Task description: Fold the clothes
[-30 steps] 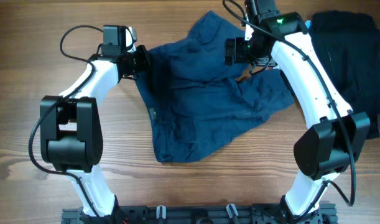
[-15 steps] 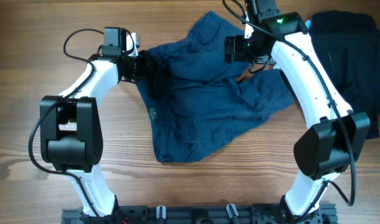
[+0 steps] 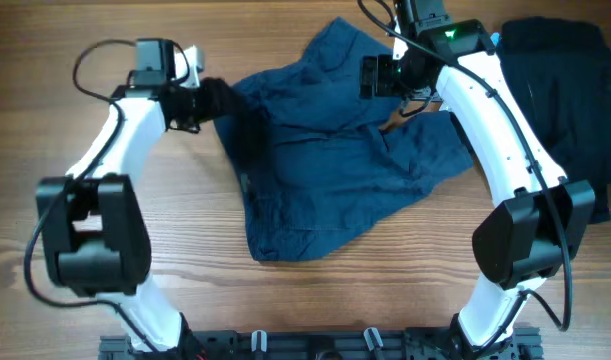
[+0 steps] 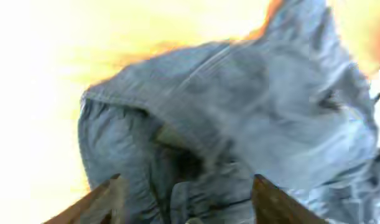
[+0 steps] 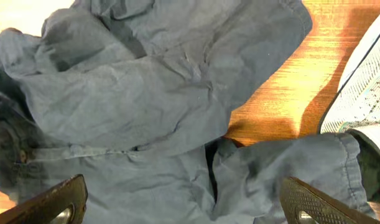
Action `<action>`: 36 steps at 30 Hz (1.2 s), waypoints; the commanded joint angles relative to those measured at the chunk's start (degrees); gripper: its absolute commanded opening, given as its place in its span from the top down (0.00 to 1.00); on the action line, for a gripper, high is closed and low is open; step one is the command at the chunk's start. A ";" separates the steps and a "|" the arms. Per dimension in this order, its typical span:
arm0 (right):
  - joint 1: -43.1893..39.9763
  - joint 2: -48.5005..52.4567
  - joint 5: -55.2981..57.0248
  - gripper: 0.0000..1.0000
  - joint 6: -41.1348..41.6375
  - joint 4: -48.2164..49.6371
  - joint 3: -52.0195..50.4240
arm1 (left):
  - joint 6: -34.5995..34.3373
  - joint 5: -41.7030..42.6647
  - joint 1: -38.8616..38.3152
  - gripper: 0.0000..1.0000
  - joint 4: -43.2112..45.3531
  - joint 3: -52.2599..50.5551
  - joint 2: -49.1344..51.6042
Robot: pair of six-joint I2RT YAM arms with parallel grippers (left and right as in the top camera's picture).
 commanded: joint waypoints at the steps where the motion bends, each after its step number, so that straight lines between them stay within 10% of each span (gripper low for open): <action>1: 0.13 0.00 -1.22 0.00 -1.07 0.24 0.81 | 1.51 -0.81 -0.15 0.31 0.85 -0.07 -0.09; 25: 0.13 0.00 -1.33 0.00 -1.11 1.42 0.81 | -4.07 -1.11 -3.45 0.45 16.63 -0.07 10.51; 32: 0.13 0.00 -1.36 0.00 -1.07 2.51 0.81 | -4.07 -4.50 -3.43 0.96 15.65 -0.07 11.21; 36: 0.13 0.02 -1.36 0.00 -0.98 2.58 0.81 | -3.65 -14.71 -3.43 0.96 18.29 -0.07 11.21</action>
